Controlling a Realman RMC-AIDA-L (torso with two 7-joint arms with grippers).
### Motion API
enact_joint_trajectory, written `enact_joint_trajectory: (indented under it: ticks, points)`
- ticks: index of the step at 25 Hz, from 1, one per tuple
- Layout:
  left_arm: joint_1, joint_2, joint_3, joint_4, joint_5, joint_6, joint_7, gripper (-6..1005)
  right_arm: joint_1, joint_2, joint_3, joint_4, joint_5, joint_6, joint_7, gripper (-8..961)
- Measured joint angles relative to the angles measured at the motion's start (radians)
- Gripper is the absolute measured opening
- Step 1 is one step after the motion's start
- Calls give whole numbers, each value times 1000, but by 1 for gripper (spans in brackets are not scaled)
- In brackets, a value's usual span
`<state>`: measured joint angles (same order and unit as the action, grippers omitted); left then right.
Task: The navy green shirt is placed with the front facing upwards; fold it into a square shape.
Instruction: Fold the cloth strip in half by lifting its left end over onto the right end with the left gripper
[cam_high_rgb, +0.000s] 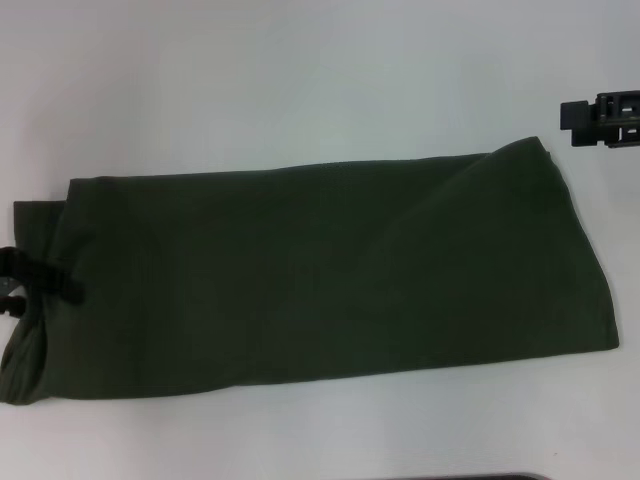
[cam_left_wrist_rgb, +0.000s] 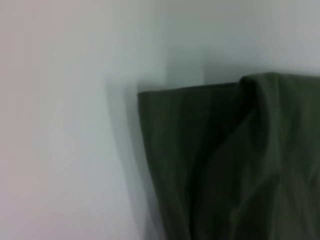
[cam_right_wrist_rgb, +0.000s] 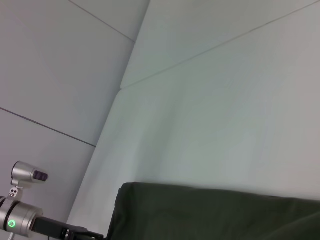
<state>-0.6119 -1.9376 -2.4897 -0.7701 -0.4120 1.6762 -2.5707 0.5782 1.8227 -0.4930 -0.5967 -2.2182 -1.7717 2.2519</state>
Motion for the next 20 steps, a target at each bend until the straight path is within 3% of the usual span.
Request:
enact_joint_trajectory:
  ticks: [20]
  points:
    - [-18,-5,-1,-5,-12,32,-12,813,0,0,-1,0,0,-2,-2,726]
